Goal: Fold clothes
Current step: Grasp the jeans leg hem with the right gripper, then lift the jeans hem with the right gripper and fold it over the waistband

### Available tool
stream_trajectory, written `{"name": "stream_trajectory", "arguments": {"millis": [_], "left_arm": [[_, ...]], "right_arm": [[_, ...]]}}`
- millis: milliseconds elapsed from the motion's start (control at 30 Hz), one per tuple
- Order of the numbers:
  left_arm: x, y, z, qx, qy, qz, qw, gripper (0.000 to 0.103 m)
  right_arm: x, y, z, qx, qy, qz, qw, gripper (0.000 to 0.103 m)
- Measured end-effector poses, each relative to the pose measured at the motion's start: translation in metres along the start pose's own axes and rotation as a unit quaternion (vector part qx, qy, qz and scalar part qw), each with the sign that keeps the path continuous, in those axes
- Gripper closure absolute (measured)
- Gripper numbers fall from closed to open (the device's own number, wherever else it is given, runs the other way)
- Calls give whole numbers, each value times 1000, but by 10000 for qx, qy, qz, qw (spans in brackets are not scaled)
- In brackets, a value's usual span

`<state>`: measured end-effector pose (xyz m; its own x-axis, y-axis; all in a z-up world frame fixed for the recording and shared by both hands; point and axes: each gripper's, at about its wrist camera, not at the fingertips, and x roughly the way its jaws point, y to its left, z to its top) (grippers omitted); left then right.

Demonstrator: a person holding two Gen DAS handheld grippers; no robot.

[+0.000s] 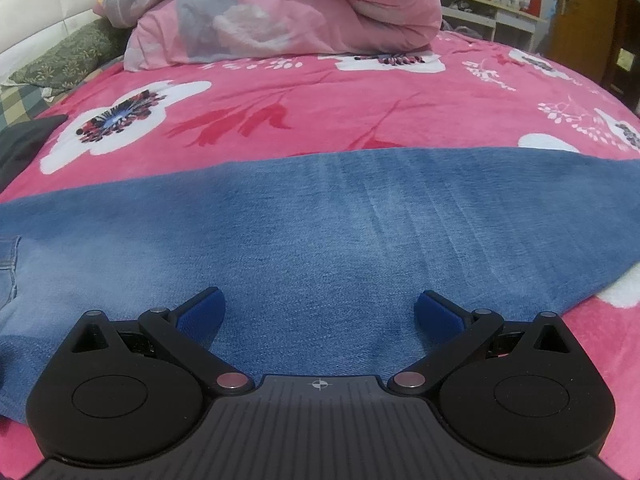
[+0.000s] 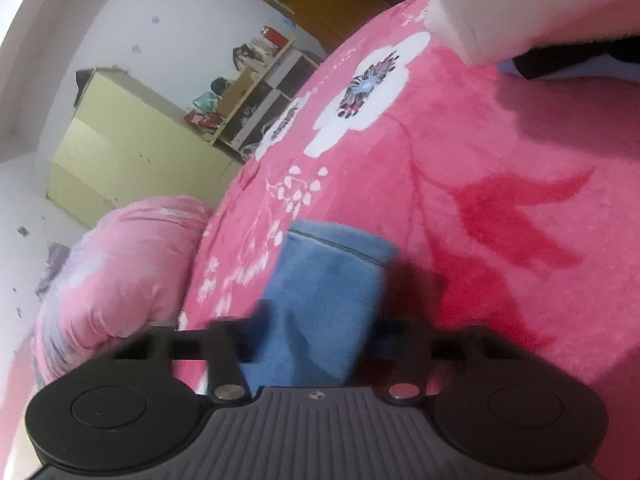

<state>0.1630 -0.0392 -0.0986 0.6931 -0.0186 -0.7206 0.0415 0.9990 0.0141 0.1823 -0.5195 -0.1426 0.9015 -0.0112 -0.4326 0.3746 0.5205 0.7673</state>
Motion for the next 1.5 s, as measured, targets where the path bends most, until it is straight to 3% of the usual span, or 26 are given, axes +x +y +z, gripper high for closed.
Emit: {"name": "stream_trajectory", "arguments": {"millis": [100,233,367,467,633,967,1067,1267,1500], "left_arm": [[-1,2,1,32,21,-54,10000,0],[-11,13,6,35,38,-171,9998,0],[-18,35,11,-221,-50,-103,9997,0],[-4,49,11,-386,238,-134,9989,0],[1,49,0,-73,13,-150,9999,0],[-1,58,-4,34,-86,-475,9988,0],[-7,73,0,-142,-6,-770,9969,0],[-62,177,-2,-1568,-129,-1263,9794,0],[-139,342,-34,-2726,-620,-695,9576,0]], "right_arm": [[-7,2,-1,58,-5,202,9998,91],[-20,13,-1,32,-15,519,9986,93],[-43,61,-1,-417,-17,920,9949,93],[-61,104,-5,-692,-3,1309,9890,93],[-81,176,-17,-847,209,1920,9775,93],[-105,304,-78,-1027,928,2888,9473,93],[-105,333,-101,-966,1169,3022,9411,93],[-105,386,-157,-1147,1632,3239,9248,93],[-84,439,-258,-1449,2476,3523,8908,93]]}}
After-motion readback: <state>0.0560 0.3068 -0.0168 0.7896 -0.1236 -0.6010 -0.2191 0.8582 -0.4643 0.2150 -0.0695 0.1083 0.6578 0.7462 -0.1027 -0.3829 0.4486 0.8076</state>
